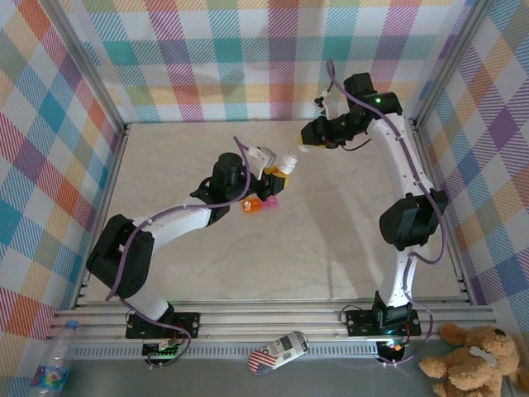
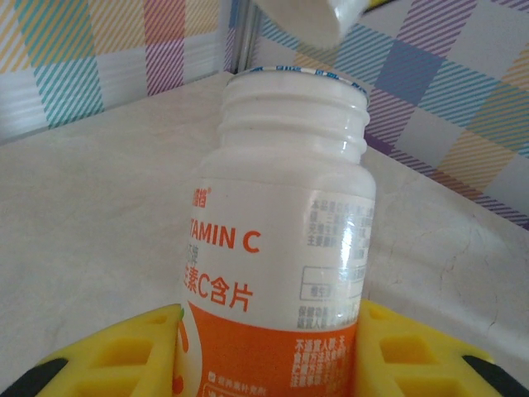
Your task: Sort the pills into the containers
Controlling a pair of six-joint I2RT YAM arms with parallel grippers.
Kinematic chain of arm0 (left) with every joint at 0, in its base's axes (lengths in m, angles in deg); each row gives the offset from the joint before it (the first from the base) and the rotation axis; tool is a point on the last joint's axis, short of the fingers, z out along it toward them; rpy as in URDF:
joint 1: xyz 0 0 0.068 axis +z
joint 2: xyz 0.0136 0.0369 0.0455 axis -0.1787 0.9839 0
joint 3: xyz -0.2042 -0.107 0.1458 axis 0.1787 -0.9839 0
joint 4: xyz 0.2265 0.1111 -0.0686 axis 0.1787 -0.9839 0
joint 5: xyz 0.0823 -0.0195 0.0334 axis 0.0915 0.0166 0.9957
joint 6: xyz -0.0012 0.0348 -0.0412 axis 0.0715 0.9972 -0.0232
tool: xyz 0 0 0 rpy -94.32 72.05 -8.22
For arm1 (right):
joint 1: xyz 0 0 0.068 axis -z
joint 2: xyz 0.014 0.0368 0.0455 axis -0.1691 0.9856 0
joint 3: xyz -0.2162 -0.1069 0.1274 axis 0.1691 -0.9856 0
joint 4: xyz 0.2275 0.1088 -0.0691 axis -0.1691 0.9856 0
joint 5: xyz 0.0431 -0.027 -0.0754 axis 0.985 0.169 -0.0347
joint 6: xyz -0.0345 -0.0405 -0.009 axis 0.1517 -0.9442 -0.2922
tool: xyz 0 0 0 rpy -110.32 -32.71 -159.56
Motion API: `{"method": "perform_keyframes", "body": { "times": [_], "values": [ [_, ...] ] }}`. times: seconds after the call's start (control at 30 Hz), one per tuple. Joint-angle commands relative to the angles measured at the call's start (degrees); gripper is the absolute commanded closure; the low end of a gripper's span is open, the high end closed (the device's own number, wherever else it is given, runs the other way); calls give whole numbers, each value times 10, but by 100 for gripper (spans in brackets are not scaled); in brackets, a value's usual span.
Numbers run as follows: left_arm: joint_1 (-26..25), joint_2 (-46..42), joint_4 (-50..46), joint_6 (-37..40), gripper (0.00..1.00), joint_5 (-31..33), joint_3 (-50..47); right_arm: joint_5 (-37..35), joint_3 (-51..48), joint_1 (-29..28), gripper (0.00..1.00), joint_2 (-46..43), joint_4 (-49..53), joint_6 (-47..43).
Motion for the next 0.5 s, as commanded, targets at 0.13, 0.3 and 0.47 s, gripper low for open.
{"method": "perform_keyframes", "body": {
  "times": [0.13, 0.3, 0.47],
  "values": [
    [-4, 19, 24, 30, 100, -29, 35, 42, 11, 2, 60, 3, 52, -57],
    [-2, 19, 18, 42, 100, -32, 39, 50, 7, 2, 60, 3, 59, -63],
    [0, 18, 15, 46, 100, -39, 43, 59, 2, 2, 60, 7, 61, -64]
  ]
}}
